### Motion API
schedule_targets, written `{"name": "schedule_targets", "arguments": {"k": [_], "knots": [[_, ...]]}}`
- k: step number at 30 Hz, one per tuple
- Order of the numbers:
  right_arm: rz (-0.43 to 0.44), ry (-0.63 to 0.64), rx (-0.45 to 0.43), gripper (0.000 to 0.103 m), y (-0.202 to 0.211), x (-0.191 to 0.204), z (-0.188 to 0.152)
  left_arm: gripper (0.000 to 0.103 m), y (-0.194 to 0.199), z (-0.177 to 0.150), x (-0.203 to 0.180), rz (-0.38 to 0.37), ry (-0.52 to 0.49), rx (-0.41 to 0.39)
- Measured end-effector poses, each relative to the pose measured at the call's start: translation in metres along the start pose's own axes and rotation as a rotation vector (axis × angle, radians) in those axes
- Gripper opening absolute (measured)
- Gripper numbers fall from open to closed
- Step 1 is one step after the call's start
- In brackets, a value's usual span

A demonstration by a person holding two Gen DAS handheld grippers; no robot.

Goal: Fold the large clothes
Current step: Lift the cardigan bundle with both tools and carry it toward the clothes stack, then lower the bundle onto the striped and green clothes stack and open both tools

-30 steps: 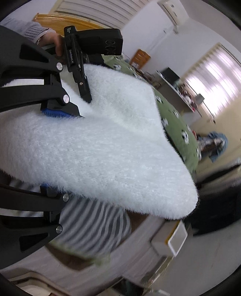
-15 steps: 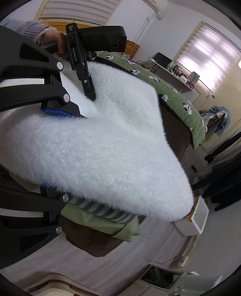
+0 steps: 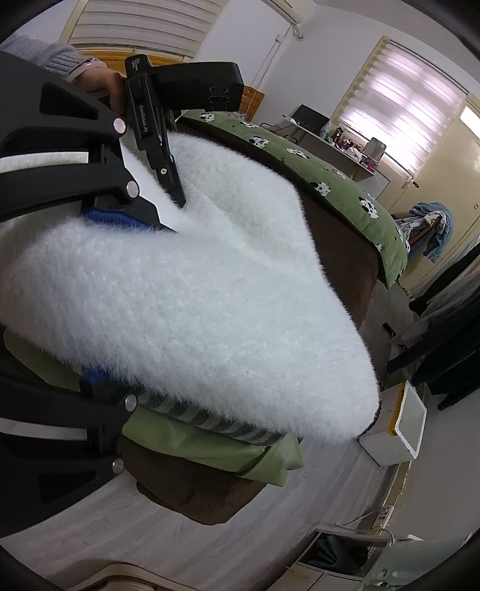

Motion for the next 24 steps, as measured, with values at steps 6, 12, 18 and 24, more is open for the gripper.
{"name": "schedule_targets", "arguments": {"k": [6,12,18,24], "knots": [[-0.101,0.064,-0.03,0.079,0.021,0.007,-0.001,0.065,0.014,-0.004,0.009,0.061,0.006,-0.021],[-0.223,0.165,-0.12,0.086,0.06,0.016,0.001,0.074,0.061,-0.007,0.005,0.138,-0.06,-0.142],[-0.329,0.299,-0.14,0.088,0.064,0.052,0.012,0.085,0.106,-0.02,-0.042,0.134,-0.213,-0.278],[-0.452,0.372,-0.116,0.088,0.032,0.074,0.026,0.086,0.076,-0.034,-0.067,0.153,-0.292,-0.251]]}}
Point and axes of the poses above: each gripper's, at about its wrist camera, not at the fingertips, and y roughly against the way its jaws point, x to its left, z to its top, the point moved 4 cm from there along -y, roughly the way its jaws point, and after that the axes turned 9 degrees about x, right-handed, at the moved point
